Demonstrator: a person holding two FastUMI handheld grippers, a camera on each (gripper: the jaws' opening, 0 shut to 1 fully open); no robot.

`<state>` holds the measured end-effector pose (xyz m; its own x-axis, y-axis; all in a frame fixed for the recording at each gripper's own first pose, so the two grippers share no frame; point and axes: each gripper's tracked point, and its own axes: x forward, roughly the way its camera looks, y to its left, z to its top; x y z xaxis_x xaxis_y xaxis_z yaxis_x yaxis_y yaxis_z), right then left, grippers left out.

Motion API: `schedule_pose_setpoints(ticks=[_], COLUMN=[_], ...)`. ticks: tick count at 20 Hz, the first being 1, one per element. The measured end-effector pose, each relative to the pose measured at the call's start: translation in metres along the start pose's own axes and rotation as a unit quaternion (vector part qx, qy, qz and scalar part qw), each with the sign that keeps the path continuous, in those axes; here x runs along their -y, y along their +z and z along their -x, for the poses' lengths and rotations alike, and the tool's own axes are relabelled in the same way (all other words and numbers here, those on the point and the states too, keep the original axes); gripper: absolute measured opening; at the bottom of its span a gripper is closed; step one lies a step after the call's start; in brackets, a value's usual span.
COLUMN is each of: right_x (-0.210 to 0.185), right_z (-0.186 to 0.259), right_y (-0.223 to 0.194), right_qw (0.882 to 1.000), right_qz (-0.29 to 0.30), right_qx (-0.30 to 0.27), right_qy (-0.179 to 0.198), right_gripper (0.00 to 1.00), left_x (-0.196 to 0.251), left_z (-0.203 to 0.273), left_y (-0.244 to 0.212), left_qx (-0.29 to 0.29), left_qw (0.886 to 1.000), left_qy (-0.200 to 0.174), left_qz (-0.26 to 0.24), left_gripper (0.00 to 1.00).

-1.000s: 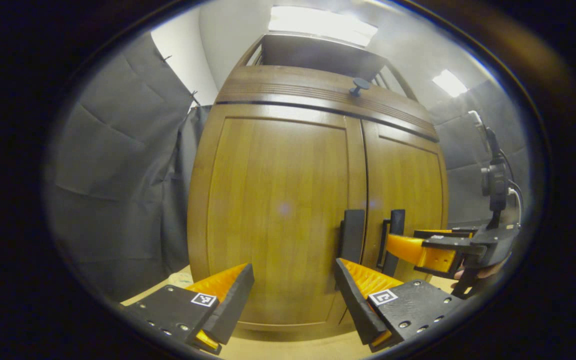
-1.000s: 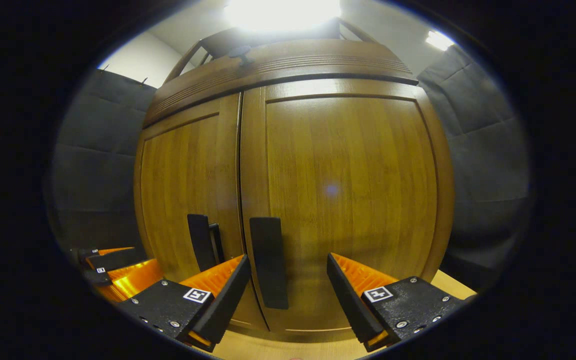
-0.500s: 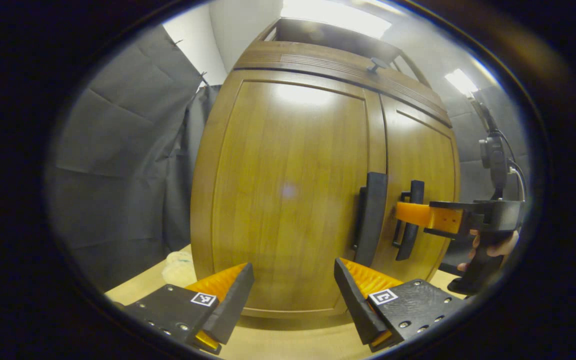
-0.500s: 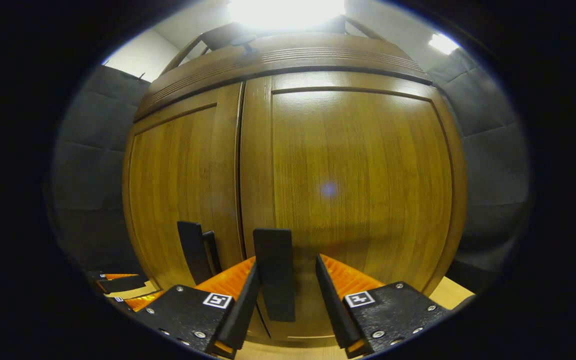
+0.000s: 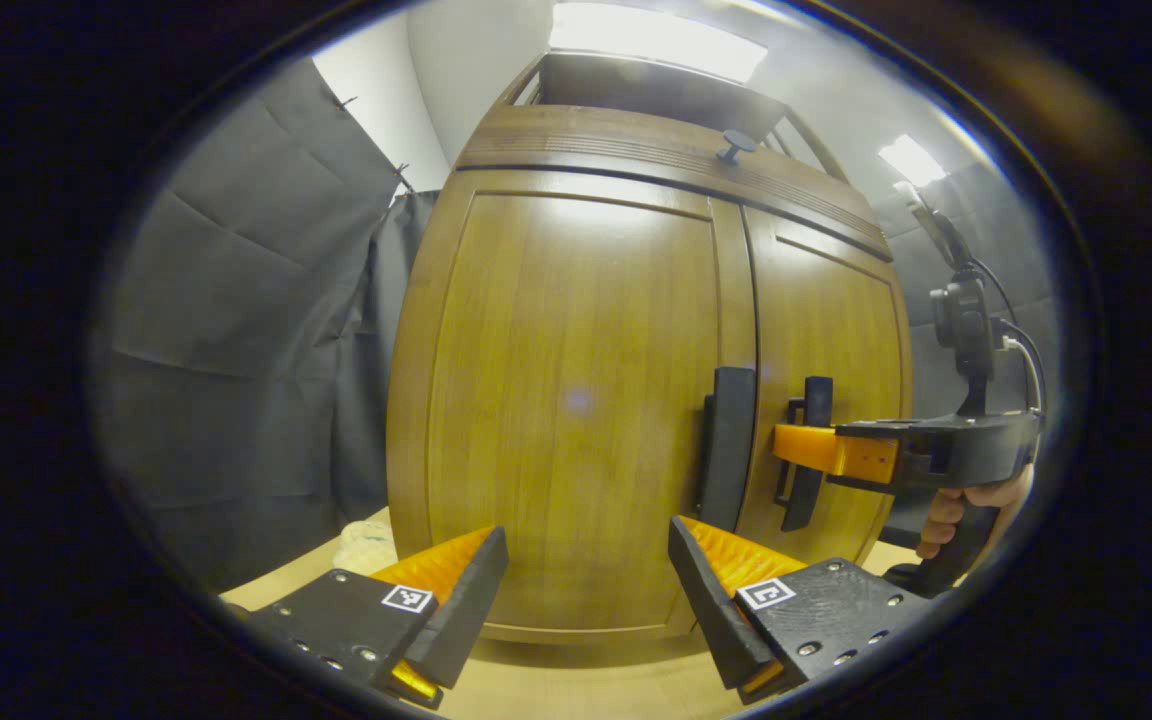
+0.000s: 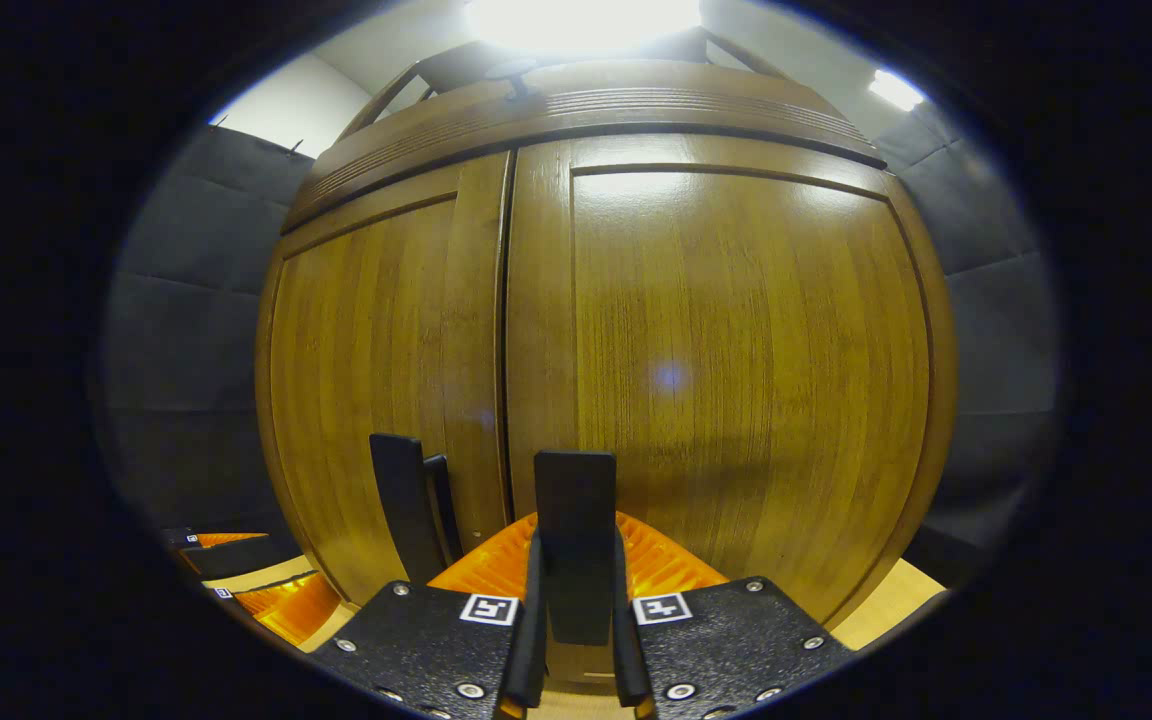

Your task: Open the right door of the double-door shoe cabinet with the right hand, and open the left door with the left hand.

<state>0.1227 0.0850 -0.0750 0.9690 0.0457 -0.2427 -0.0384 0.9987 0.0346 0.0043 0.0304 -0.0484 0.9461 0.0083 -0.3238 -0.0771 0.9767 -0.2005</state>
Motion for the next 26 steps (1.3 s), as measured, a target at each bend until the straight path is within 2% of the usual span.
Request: schedule_pose_setpoints(ticks=[3, 4, 11, 17, 18, 19, 23, 24, 26], right_x=[-0.002, -0.002, 0.000, 0.019, 0.025, 0.032, 0.064, 0.079, 0.114], right_z=[0.006, 0.011, 0.066, 0.119, 0.129, 0.141, 0.183, 0.193, 0.211], right_y=[-0.001, -0.001, 0.004, 0.005, 0.006, 0.007, 0.007, 0.008, 0.008], right_qw=[1.000, 1.000, 0.996, 0.993, 0.992, 0.992, 0.992, 0.993, 0.996], right_qz=[0.008, 0.001, -0.031, -0.038, -0.038, -0.040, -0.043, -0.042, -0.039], right_qx=[-0.004, -0.003, 0.006, 0.012, 0.015, 0.019, 0.041, 0.046, 0.053], right_qy=[0.020, 0.028, 0.085, 0.114, 0.116, 0.120, 0.111, 0.098, 0.062], right_gripper=[0.15, 0.13, 0.13, 0.13, 0.13, 0.13, 0.11, 0.13, 0.11], left_x=[0.002, 0.002, 0.002, 0.002, 0.001, 0.002, 0.000, -0.001, -0.001], left_z=[0.002, 0.001, 0.002, 0.002, 0.002, 0.003, 0.004, 0.005, 0.005], left_y=[0.002, 0.002, 0.003, 0.006, 0.006, 0.007, 0.007, 0.008, 0.009], left_qx=[0.006, 0.007, 0.010, 0.018, 0.017, 0.014, 0.004, 0.002, 0.004], left_qw=[1.000, 1.000, 1.000, 1.000, 1.000, 0.999, 0.999, 0.999, 0.999], left_qy=[0.001, 0.001, -0.002, 0.004, 0.007, 0.010, 0.024, 0.028, 0.030], left_qz=[-0.001, 0.002, -0.003, -0.021, -0.024, -0.028, -0.040, -0.039, -0.029], left_gripper=[0.94, 0.94, 0.94, 0.86, 1.00, 0.94, 0.94, 0.97, 0.94])
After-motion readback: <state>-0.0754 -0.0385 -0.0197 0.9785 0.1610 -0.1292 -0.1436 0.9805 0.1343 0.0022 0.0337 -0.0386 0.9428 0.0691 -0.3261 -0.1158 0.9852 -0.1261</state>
